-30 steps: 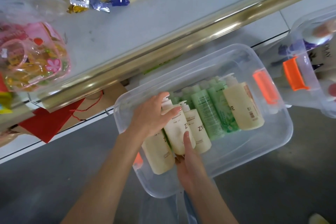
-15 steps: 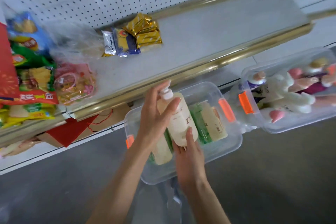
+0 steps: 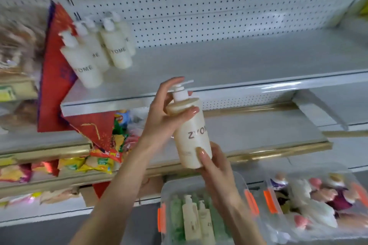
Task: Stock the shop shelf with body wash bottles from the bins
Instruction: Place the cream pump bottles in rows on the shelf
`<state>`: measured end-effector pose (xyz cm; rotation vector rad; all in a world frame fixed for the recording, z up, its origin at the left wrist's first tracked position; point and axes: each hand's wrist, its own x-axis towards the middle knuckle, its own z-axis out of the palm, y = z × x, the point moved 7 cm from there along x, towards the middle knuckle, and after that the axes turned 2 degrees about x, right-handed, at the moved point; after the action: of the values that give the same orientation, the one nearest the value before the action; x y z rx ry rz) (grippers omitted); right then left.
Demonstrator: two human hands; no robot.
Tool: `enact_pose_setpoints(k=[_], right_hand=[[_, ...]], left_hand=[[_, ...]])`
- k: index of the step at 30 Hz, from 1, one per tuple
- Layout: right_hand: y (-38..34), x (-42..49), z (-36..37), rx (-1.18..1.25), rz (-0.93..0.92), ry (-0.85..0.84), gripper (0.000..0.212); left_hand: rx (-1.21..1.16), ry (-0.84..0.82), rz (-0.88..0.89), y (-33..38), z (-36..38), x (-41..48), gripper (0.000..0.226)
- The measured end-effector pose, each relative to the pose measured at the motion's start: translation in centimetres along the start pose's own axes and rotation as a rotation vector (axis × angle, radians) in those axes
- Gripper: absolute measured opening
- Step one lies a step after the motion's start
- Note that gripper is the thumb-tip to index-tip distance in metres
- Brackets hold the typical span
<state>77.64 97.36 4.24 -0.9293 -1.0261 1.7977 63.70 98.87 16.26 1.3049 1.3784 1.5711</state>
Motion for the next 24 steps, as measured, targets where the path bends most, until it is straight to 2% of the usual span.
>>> enact_pose_setpoints(k=[5, 11, 14, 18, 22, 24], right_hand=[[-6.5, 1.3, 5.8, -0.328, -0.076, -0.378, 0.058], [-8.4, 3.2, 12.7, -0.522, -0.042, -0.601, 0.064], [-7.8, 3.9, 15.2, -0.492, -0.037, -0.628, 0.06], [-7.1, 6.6, 18.3, -0.494, -0.057, -0.542, 0.063], [-6.7, 10.9, 20.1, -0.56, -0.073, -0.427, 0.054], [-6.5, 13.3, 20.3, -0.584, -0.099, -0.34, 0.055]], left_hand=[[-0.001, -0.054, 0.066, 5.6, -4.0, 1.4, 0.067], [0.03, -0.103, 0.064, 7.5, -8.4, 2.0, 0.066], [0.068, -0.106, 0.044, 7.3, -10.5, 2.4, 0.064], [0.139, -0.03, 0.047, 7.3, -14.2, 4.1, 0.049], [0.198, 0.272, 0.08, 3.6, -20.6, 5.7, 0.03], [0.259, 0.448, 0.001, 0.1, -23.6, 5.7, 0.032]])
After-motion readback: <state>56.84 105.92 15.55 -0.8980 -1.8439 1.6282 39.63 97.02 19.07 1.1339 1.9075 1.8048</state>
